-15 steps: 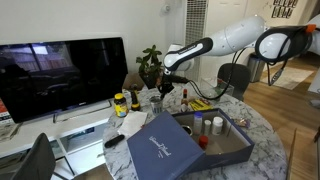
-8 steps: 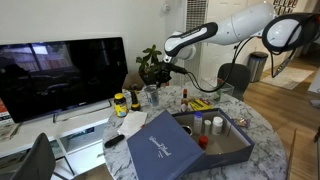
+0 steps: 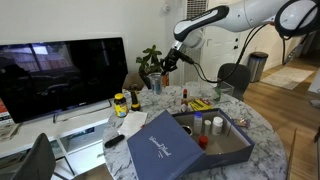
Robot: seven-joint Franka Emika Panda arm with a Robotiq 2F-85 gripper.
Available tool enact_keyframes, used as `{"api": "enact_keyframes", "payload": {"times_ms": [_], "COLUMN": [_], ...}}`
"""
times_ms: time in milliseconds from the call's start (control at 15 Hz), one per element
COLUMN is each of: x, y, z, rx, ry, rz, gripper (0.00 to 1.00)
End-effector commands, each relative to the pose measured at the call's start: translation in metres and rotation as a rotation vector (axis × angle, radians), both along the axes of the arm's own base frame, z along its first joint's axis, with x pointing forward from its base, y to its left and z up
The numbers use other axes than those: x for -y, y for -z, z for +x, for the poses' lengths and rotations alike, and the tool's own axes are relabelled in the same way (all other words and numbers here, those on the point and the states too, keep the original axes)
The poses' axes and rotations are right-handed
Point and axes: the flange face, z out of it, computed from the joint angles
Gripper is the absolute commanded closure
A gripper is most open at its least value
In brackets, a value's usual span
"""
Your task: Put the silver cup in the plastic cup
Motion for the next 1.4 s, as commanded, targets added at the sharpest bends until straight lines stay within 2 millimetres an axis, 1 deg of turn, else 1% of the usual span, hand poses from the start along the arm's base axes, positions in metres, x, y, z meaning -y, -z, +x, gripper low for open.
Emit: {"api": "enact_keyframes", "payload": {"times_ms": [0,67,133,200,333,467,600,667,800,933,1133,1333], "x": [0.061,0.077,0.099,0.114,0.152,0.184,0.209,0.218,0.232,0.238,0.241,0.23], "y": [-0.03,-0.038,-0.041,-0.048,-0.051,-0.049,-0.041,-0.036,-0.027,-0.014,0.004,0.02], "z": [-0.038,-0.047,-0.056,-0.067,-0.09,-0.113,-0.134,-0.143,-0.159,-0.171,-0.178,-0.175], "rx": [0.052,0.07,0.092,0.109,0.142,0.16,0.165,0.163,0.149,0.11,0.096,0.097], "ry": [0.127,0.171,0.22,0.257,0.341,0.43,0.514,0.544,0.597,0.621,0.647,0.648], "rz": [0.133,0.17,0.194,0.223,0.25,0.265,0.263,0.26,0.248,0.225,0.186,0.162], "gripper": [0.98,0.98,0.98,0.98,0.98,0.98,0.98,0.98,0.98,0.98,0.98,0.98]}}
